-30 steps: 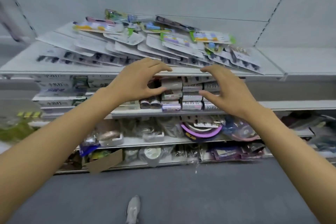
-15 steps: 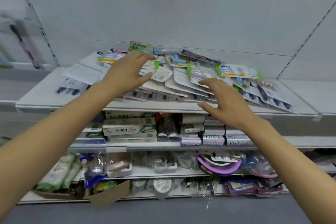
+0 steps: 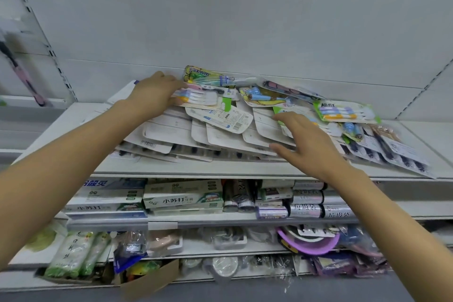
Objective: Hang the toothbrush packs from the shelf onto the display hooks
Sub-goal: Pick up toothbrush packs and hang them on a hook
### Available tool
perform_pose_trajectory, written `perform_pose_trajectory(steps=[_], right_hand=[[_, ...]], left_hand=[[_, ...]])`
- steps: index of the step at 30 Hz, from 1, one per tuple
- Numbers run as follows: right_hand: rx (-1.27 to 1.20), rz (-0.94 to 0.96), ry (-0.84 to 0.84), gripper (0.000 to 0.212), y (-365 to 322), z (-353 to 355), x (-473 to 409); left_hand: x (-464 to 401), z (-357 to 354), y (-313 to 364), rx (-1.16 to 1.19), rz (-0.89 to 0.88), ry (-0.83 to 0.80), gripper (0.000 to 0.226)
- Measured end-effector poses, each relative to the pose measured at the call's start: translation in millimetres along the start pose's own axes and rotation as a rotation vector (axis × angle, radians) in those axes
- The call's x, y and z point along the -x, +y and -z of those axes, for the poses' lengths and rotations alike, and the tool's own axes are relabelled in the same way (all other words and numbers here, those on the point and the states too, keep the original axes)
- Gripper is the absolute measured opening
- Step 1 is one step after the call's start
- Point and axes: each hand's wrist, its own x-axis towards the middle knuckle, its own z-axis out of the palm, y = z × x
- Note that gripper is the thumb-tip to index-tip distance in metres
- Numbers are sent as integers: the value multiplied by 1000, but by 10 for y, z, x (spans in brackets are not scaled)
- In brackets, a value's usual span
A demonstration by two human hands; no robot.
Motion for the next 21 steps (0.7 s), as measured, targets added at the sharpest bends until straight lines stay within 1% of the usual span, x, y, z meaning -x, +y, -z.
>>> perform_pose_trajectory(steps=[5, 9, 13, 18, 21], right_hand=[[-14, 26, -10, 53, 49, -65, -218], [-27, 59, -13, 53, 69, -84, -383], [-60, 102, -43, 53, 76, -85, -591], [-170, 105, -54, 49, -39, -138, -887], [-180, 79, -117, 49, -197, -229, -1049]], left_hand=[[-63, 11, -19, 16, -1, -11, 46], [-77, 20, -50, 108, 20, -13, 46], [-52, 59, -75, 165, 0, -15, 49], [57, 85, -148, 148, -22, 20, 51], [138, 98, -206, 155, -22, 58, 47]])
